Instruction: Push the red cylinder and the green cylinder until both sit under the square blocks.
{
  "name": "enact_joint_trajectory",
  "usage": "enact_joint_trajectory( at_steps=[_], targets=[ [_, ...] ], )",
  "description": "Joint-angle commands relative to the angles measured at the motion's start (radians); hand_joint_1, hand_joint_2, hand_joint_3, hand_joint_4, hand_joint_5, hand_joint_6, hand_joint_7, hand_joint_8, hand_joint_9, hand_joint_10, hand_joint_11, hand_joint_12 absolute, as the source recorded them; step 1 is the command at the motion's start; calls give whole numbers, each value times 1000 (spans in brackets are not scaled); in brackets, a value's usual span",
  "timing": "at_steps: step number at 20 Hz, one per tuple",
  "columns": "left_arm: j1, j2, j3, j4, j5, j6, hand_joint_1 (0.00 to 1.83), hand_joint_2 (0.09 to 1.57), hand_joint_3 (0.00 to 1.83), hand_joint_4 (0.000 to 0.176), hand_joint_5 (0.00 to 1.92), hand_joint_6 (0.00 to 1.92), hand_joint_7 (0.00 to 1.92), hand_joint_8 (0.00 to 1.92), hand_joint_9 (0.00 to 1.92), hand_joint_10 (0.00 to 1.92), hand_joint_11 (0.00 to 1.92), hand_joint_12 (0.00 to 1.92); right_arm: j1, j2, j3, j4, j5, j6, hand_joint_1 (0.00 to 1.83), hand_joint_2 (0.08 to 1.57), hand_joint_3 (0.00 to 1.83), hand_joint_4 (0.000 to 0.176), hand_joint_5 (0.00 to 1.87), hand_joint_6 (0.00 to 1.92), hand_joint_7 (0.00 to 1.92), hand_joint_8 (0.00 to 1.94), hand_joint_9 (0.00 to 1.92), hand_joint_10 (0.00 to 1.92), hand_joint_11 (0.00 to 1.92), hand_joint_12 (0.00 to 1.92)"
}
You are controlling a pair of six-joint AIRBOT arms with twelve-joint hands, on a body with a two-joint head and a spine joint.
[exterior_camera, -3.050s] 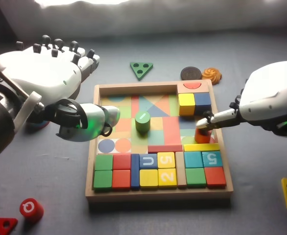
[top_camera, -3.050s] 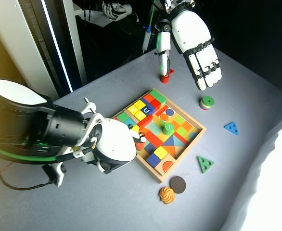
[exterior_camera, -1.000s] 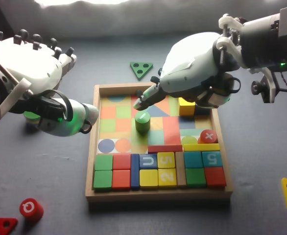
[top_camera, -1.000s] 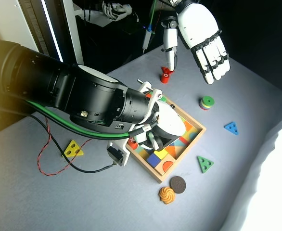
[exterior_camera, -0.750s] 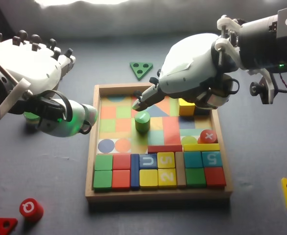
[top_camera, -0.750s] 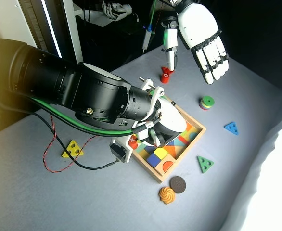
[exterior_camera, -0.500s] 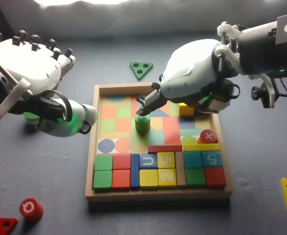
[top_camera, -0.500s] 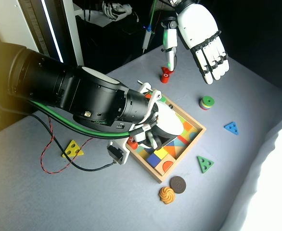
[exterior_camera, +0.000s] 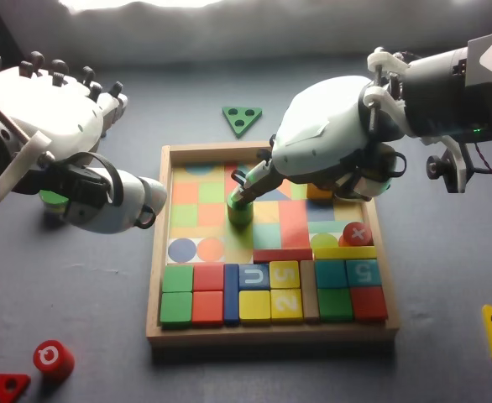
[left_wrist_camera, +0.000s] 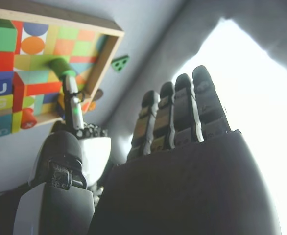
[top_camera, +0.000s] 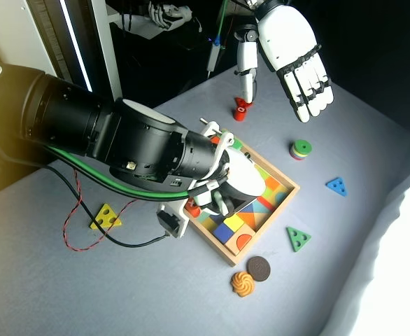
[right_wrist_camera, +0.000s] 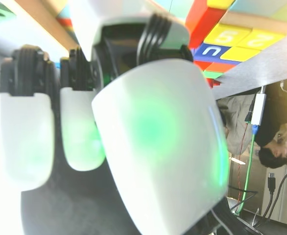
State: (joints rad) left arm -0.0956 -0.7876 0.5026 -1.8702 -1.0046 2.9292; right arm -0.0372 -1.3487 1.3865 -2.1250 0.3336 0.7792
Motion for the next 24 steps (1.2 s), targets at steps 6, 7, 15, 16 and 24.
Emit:
enact_joint_trajectory(
  at_steps=[6,7,15,16,24],
  targets=[
    [-16,9,-5,67,-16,14,0,1294,0,0,22,7,13,3,5,1,12,62,-3,69,-24,9,25,-3,1812,875,820,0,437,22,1635,1941,1894,1921,1921,1921],
    [-16,9,-5,67,-16,14,0,1293,0,0,27,2,14,0,7,0,2,113,-3,83,-32,9,35,-6,1817,866,820,0,578,85,1613,1941,1883,1921,1921,1921],
    [-17,9,-5,65,-16,15,0,1298,0,0,0,0,0,0,0,0,0,62,-2,185,-118,12,71,-24,1788,931,720,0,508,407,1715,1941,1876,1921,1917,1921],
    [-17,9,-5,64,-16,15,0,1295,0,0,0,0,0,0,0,0,0,63,-2,197,-130,12,74,-24,1788,927,708,0,419,442,1701,1941,1879,1921,1920,1921],
    [-19,9,-5,59,-16,18,0,1295,0,0,2,0,0,0,0,0,0,83,5,261,-176,6,96,-23,1797,924,731,0,383,321,1640,1941,1861,1921,1921,1921]
  ],
)
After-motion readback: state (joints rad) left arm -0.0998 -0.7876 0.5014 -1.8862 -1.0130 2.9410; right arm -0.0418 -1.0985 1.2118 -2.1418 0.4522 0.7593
